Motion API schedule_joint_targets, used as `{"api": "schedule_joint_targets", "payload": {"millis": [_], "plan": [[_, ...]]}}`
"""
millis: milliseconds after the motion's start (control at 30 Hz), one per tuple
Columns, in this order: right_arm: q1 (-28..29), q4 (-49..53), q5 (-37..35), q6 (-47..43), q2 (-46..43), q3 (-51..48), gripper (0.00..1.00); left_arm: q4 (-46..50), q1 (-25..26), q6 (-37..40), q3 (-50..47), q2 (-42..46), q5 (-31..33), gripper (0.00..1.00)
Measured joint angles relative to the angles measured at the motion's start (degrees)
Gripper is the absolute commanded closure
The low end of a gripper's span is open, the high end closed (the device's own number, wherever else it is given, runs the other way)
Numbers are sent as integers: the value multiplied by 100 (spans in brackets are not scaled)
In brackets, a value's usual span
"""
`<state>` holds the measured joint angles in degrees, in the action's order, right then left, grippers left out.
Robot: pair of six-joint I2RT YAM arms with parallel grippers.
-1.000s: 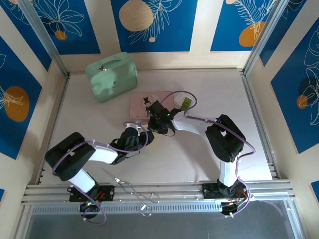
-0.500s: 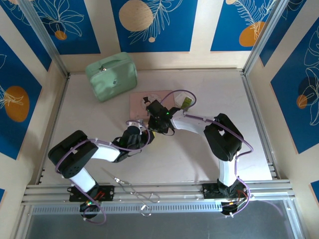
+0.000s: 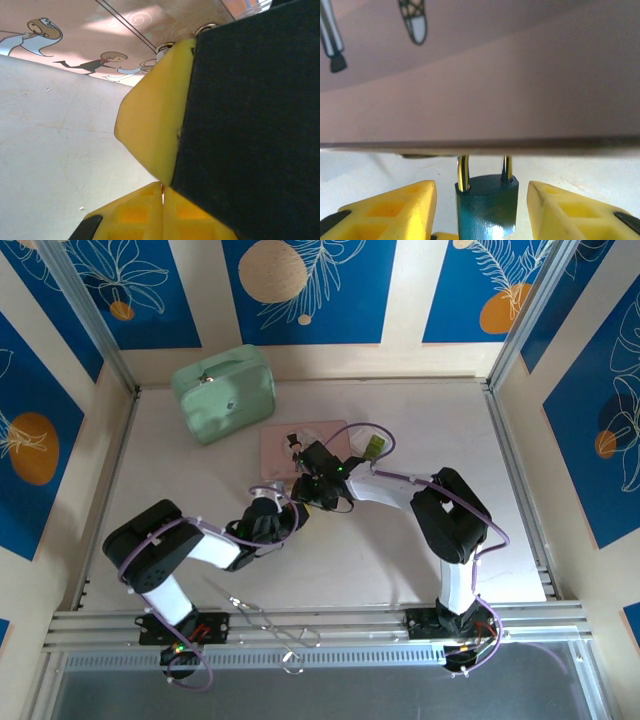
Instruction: Unlock the padlock with the key
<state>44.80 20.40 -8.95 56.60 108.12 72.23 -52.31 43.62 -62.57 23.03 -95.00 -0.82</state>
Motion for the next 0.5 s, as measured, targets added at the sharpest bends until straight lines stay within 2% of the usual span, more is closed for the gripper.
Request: {"api": "schedule_joint_targets", "payload": {"millis": [200,333,500], "plan": [[-63,-256,37,-188,-20,-83,58,-111,-2,-17,-11,0,-2,100],[-94,-326,31,-284,-22,-90,71,-175,-11,-48,-13,-2,-2,100],[-133,-328,50,-295,-22,-90,93,-208,-42,-61,-13,-7,-4,100]]}}
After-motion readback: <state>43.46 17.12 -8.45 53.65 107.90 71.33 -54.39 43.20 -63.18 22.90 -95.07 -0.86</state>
